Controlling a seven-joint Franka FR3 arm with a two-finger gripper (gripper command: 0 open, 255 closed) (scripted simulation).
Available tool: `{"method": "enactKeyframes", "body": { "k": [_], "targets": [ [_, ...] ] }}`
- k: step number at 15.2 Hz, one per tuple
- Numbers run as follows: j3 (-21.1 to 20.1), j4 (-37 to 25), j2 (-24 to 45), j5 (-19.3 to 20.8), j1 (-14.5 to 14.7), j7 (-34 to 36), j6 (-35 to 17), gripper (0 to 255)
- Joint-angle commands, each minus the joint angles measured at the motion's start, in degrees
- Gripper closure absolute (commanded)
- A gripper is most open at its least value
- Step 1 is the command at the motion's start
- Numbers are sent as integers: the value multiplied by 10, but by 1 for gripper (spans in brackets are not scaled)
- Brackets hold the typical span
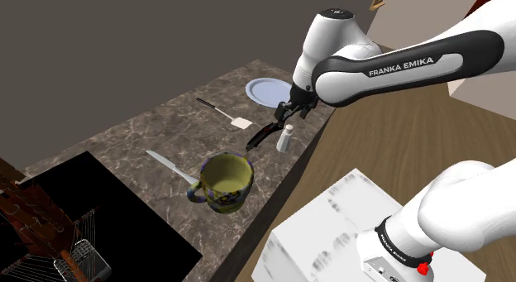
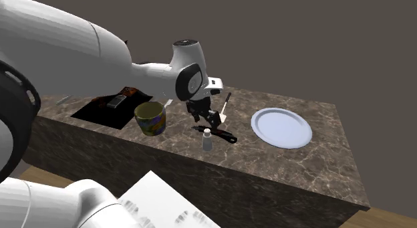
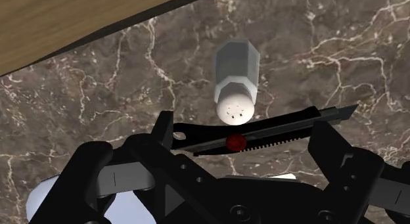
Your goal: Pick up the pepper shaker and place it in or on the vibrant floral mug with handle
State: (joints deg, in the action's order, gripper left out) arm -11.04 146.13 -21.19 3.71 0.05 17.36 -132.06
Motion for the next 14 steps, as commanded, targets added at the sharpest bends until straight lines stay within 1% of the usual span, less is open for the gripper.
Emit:
{"method": "enactKeyframes", "body": {
  "k": [1, 7, 14],
  "targets": [
    [-2, 3, 20, 6, -4, 4, -26, 0],
    [-4, 20, 61, 22, -13, 15, -83, 0],
    [-4, 20, 61, 22, -13, 15, -83, 0]
  ]
}}
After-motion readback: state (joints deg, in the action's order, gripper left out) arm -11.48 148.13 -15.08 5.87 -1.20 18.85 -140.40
